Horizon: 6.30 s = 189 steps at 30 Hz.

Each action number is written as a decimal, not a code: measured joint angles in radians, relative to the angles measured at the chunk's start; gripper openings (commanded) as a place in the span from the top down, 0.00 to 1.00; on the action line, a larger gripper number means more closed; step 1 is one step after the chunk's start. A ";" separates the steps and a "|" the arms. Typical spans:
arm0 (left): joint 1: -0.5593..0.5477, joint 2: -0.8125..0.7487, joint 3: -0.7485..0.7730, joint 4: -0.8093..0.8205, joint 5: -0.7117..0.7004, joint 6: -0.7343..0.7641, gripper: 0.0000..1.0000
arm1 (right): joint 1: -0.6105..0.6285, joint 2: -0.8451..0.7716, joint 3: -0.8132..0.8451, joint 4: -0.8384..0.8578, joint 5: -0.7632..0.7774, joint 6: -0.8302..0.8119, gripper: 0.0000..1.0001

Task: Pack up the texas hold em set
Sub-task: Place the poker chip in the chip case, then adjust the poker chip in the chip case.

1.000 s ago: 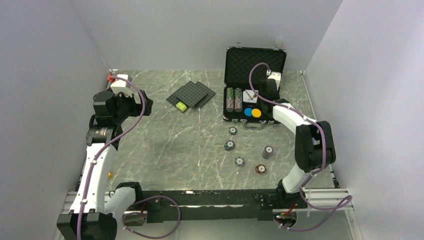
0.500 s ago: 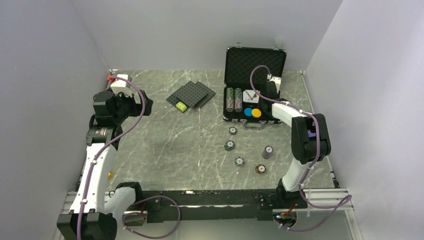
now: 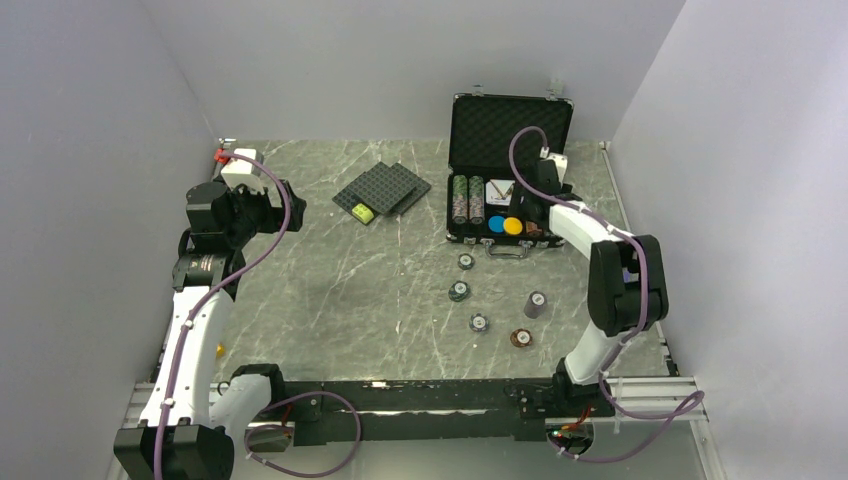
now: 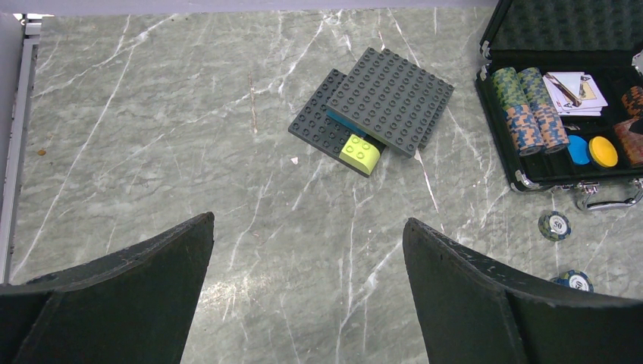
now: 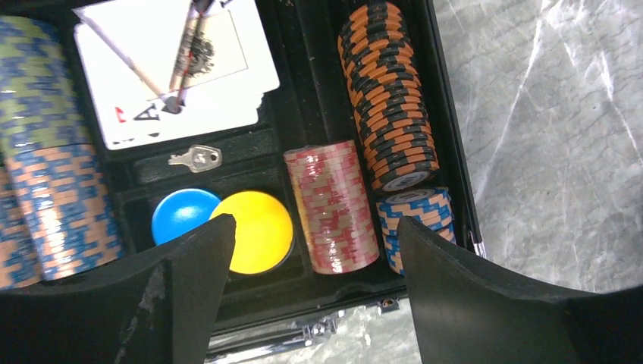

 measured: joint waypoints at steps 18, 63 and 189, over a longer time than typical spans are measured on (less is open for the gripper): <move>-0.002 0.000 0.000 0.000 0.000 0.000 0.02 | -0.065 -0.098 -0.127 0.048 -0.211 0.173 0.15; -0.005 0.000 0.000 0.000 0.000 0.000 0.02 | -0.090 0.238 0.183 0.100 -0.280 0.155 0.27; -0.013 0.000 0.000 0.000 0.000 -0.003 0.02 | -0.209 -0.174 -0.256 0.191 -0.354 0.262 0.34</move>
